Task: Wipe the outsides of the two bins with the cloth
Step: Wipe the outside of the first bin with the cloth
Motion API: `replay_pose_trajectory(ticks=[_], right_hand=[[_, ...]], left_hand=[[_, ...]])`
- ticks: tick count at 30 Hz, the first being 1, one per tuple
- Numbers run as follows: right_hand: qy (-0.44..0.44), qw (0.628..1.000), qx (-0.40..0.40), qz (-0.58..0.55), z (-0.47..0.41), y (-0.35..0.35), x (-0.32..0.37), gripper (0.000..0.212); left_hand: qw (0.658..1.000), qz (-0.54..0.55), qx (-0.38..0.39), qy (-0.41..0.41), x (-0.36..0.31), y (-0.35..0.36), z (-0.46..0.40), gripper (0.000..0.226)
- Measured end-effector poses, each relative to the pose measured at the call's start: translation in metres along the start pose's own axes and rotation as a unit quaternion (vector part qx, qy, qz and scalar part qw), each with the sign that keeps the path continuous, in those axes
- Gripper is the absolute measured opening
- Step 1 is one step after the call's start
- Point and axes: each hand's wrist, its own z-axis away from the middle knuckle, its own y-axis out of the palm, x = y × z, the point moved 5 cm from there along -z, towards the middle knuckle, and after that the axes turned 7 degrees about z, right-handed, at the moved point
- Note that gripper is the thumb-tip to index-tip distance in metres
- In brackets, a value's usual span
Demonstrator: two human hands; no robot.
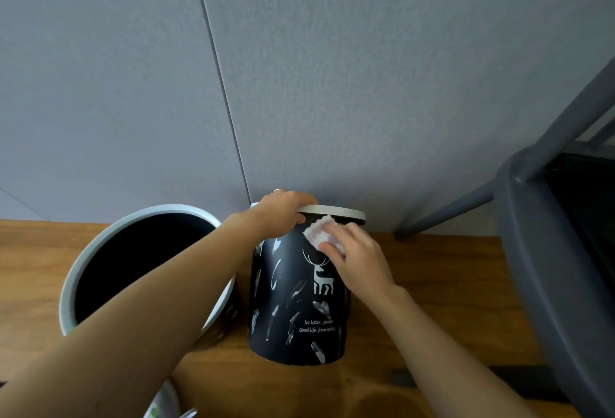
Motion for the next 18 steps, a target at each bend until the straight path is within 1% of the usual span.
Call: replay_pose_trajectory(ticks=[4, 8, 11, 14, 18], right_hand=[[-0.044, 0.996, 0.066, 0.035, 0.023, 0.010, 0.000, 0.028], [-0.090, 0.992, 0.062, 0.058, 0.027, 0.002, 0.006, 0.026], [-0.068, 0.994, 0.032, 0.085, 0.003, -0.007, 0.007, 0.027], [-0.035, 0.995, 0.026, 0.086, -0.017, -0.012, 0.007, 0.030], [-0.052, 0.993, 0.045, 0.092, -0.001, -0.009, 0.009, 0.030]], left_hand=[[1.000, 0.008, -0.014, 0.004, 0.003, 0.000, -0.002, 0.033], [0.999, 0.026, -0.028, 0.015, 0.004, -0.001, -0.003, 0.033], [0.999, 0.019, -0.031, 0.024, 0.000, -0.002, -0.003, 0.034], [0.999, 0.015, -0.017, 0.038, -0.005, -0.003, -0.002, 0.032], [0.999, 0.028, 0.009, 0.041, -0.010, -0.004, -0.002, 0.030]])
